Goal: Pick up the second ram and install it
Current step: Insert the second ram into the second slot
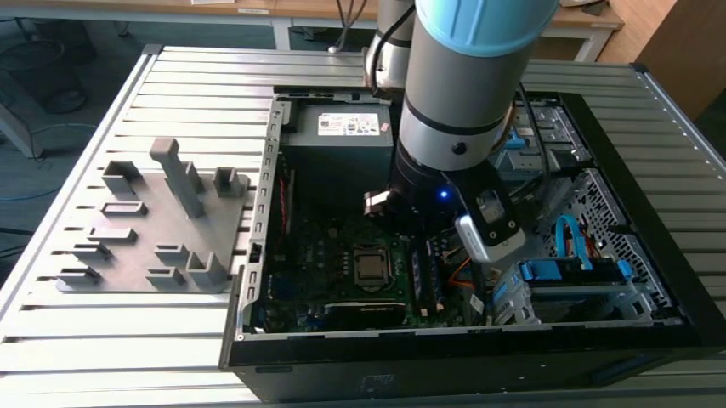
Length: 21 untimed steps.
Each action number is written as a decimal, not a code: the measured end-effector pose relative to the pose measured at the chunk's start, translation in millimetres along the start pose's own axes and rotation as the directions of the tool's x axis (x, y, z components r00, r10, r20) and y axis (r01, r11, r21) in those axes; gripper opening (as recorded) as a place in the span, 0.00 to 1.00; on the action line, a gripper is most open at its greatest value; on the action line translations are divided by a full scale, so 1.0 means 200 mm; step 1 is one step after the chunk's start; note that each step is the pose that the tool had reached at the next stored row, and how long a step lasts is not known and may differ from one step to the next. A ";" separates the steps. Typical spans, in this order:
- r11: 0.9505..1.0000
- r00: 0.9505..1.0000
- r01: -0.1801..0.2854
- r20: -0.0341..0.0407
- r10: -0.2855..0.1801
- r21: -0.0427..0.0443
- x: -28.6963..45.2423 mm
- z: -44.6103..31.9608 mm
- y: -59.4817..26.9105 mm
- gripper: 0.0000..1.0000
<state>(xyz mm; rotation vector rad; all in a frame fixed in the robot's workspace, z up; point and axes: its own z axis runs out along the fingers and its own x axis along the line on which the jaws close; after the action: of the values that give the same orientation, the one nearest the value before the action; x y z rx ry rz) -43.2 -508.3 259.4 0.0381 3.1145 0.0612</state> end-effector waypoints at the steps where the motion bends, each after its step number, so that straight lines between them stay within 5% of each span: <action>1: 1.000 1.000 -0.001 0.000 0.001 0.000 -0.001 0.010 0.007 0.14; 14: 1.000 1.000 -0.012 -0.001 0.012 0.000 -0.004 0.128 0.043 0.14; 21: 1.000 1.000 -0.012 -0.001 0.012 0.002 -0.039 0.146 0.052 0.14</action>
<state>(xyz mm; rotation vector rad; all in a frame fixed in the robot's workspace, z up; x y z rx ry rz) -34.4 -497.0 230.7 0.0567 3.1156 0.0588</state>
